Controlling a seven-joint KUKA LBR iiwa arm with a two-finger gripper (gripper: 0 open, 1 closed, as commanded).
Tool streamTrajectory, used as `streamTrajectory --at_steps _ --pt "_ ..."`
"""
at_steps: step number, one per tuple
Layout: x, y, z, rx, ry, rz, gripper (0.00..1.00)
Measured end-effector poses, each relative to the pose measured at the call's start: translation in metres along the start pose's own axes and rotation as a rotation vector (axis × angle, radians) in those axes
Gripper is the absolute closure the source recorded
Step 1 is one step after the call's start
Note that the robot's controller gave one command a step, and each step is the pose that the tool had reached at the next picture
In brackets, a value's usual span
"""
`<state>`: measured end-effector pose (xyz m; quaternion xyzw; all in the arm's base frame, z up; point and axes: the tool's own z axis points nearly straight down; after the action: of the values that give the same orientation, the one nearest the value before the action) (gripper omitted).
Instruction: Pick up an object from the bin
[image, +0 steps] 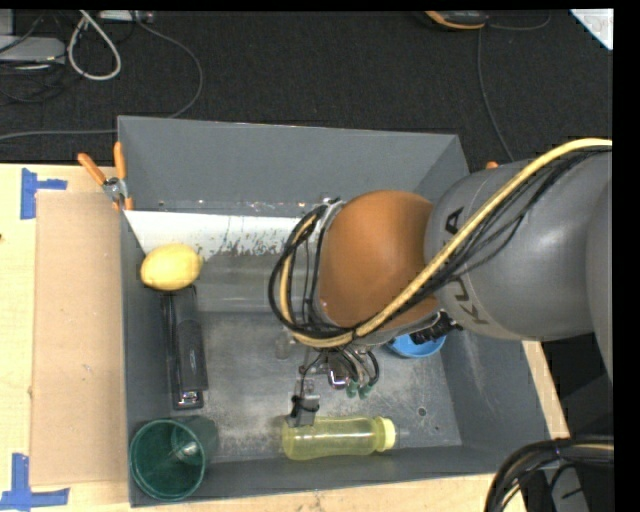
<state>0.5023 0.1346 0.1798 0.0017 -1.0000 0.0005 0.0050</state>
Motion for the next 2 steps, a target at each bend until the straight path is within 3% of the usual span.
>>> streamTrajectory --at_steps 1,2 --pt "-0.002 -0.001 -0.004 -0.001 -0.007 0.006 0.0" --pt "0.027 -0.046 0.105 -0.001 -0.019 -0.312 0.0"
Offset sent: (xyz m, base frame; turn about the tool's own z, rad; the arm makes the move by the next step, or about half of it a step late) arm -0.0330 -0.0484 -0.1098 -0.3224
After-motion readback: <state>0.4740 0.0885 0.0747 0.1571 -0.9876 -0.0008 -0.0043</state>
